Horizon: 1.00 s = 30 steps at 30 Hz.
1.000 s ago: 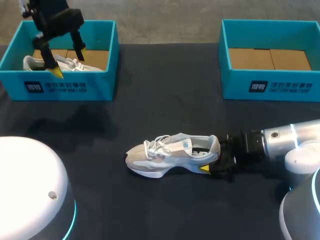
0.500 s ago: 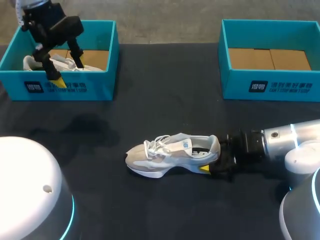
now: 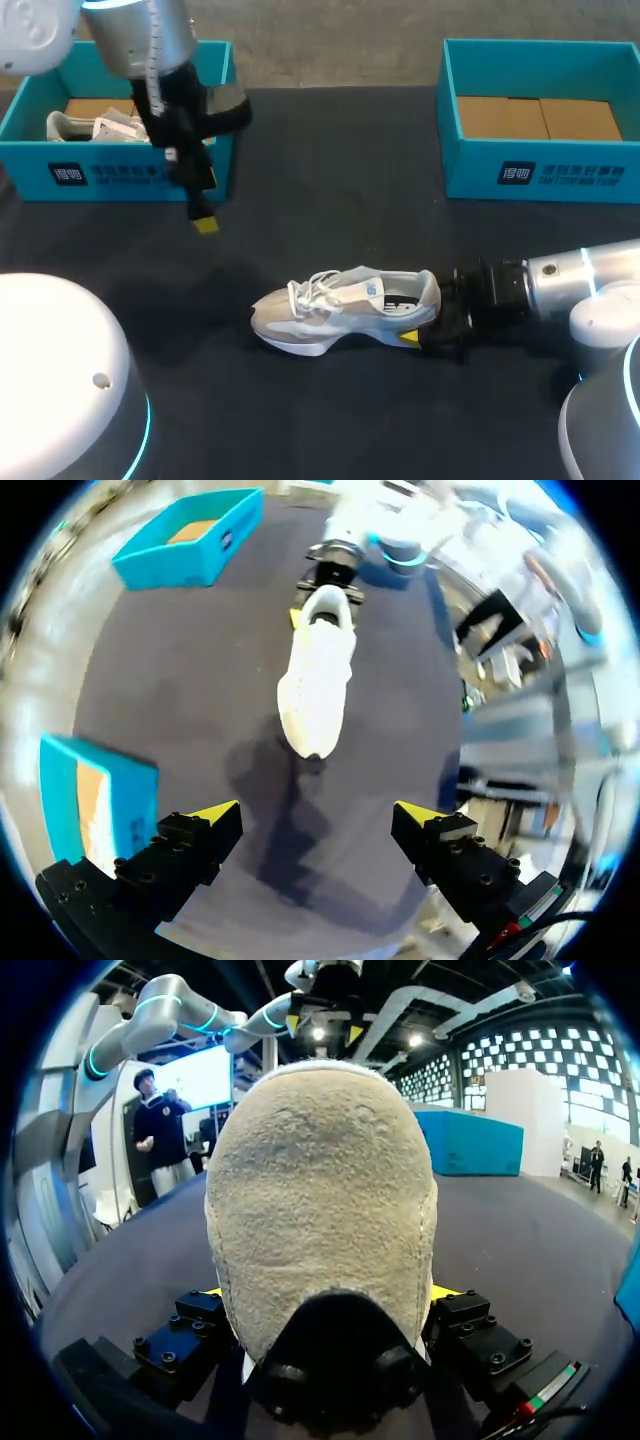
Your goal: Take the shoe out of the shoebox, open the shoe tongue, remove and reinsert the insole, then place the shoe into the shoebox
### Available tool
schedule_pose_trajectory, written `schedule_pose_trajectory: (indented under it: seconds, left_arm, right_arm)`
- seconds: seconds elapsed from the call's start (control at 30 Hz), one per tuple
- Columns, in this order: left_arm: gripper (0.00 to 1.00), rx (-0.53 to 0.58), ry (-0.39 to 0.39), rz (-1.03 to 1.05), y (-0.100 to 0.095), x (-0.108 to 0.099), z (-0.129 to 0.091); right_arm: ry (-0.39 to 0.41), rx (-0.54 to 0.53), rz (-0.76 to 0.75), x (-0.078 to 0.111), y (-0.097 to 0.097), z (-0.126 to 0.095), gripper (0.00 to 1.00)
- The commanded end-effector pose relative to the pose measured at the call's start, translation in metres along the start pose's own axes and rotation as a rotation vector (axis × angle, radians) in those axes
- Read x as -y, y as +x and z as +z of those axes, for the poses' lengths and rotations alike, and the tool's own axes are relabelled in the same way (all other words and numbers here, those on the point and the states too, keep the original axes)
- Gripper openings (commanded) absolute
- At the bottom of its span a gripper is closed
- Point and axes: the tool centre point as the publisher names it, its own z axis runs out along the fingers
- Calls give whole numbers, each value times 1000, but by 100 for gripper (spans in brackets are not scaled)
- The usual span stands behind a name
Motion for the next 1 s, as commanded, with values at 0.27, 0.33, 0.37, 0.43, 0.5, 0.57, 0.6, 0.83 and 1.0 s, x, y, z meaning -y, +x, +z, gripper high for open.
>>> schedule_pose_trajectory:
  seconds: [0.27,0.33,0.37,0.43,0.5,0.57,0.6,0.83,1.0]
  left_arm:
    - [100,111,-9,-477,9,7,2]
    - [100,111,-9,-477,9,7,2]
    - [100,111,-9,-477,9,7,2]
    - [100,111,-9,-477,9,7,2]
    - [100,64,-4,-574,12,13,8]
    - [100,47,38,-717,21,23,18]
    - [100,50,56,-761,27,27,20]
    - [100,61,76,-1152,51,50,25]
    - [100,59,18,-1230,56,60,39]
  right_arm:
    - [4,0,1,0,1,2,0]
    - [4,0,1,0,1,2,0]
    - [4,0,1,0,1,2,0]
    - [4,0,1,0,1,2,0]
    - [4,0,1,0,1,2,0]
    - [4,0,1,0,1,2,0]
    - [4,0,1,0,1,2,0]
    - [4,0,1,0,1,2,0]
    - [4,0,1,0,1,2,0]
